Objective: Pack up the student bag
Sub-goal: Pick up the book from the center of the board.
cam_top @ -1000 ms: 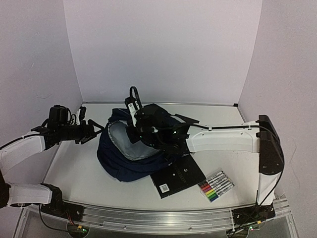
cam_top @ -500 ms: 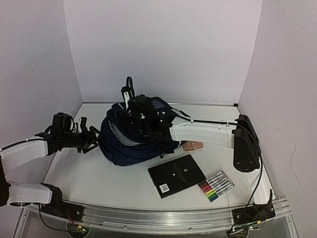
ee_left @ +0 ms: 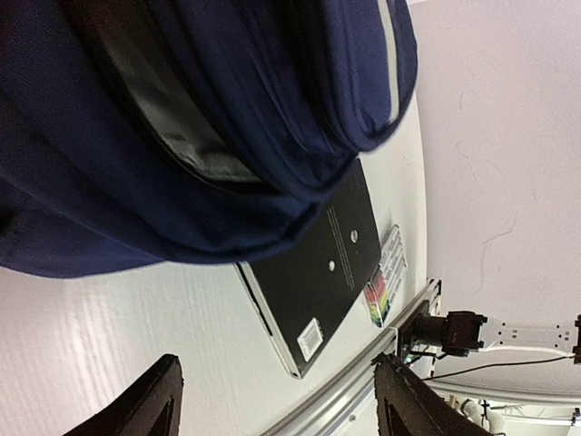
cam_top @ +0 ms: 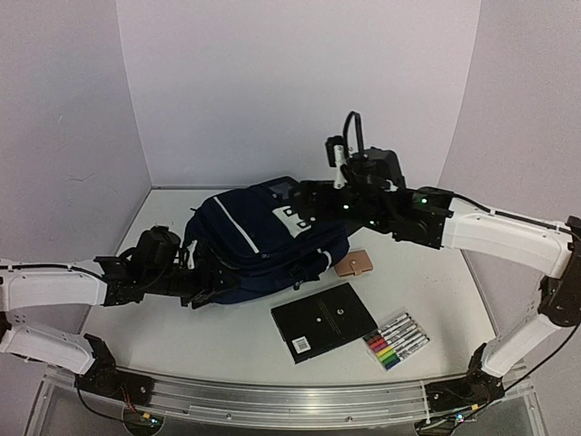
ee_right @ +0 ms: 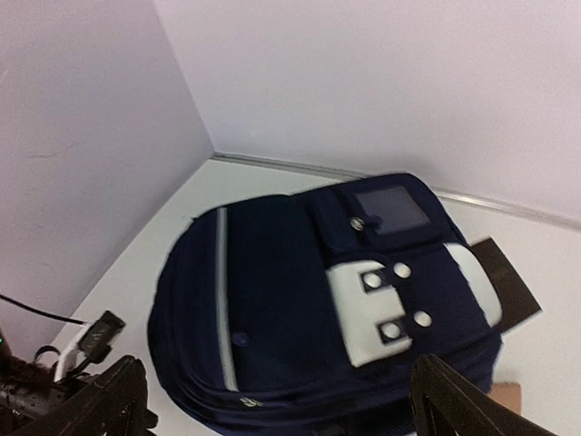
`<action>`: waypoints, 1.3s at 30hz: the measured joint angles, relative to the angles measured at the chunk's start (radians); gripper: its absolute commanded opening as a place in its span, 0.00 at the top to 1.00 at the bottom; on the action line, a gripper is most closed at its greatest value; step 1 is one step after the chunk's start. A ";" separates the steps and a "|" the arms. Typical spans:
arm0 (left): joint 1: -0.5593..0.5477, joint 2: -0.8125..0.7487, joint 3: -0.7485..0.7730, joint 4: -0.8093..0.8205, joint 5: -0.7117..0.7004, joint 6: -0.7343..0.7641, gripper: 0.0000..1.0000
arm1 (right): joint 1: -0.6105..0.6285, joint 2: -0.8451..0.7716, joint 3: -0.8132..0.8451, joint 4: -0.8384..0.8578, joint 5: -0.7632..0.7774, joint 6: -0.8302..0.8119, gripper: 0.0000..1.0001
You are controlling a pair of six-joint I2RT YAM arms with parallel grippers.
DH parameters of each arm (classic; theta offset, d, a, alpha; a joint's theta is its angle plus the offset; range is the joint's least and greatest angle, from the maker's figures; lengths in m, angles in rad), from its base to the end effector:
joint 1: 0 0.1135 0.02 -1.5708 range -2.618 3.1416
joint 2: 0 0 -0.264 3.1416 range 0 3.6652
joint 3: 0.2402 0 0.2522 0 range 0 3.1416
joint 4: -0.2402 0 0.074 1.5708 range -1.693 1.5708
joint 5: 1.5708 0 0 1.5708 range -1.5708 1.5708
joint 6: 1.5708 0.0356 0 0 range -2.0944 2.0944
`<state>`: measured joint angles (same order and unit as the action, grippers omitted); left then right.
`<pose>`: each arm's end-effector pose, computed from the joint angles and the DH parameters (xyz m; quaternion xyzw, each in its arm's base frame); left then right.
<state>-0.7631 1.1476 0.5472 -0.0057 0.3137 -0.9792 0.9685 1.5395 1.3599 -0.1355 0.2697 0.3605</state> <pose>0.1631 -0.1712 0.2039 -0.0223 0.8777 -0.4396 0.1892 0.2154 0.2966 0.3591 -0.1647 0.7888 0.2733 0.5253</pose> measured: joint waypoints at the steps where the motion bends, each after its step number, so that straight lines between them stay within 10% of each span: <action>1: -0.038 0.017 0.000 0.017 -0.024 -0.026 0.28 | -0.029 -0.031 -0.053 -0.012 -0.016 0.025 0.02; 13: -0.220 0.389 0.111 0.129 -0.089 -0.225 0.27 | -0.245 -0.088 -0.506 -0.103 -0.314 0.199 0.02; 39: -0.263 0.617 0.335 -0.019 0.028 -0.164 0.29 | -0.297 0.046 -0.637 0.056 -0.642 0.228 0.23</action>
<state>-1.0265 1.7643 0.8823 -0.0251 0.3419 -1.1435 0.6720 1.5852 0.7232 -0.0790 -0.3718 0.5888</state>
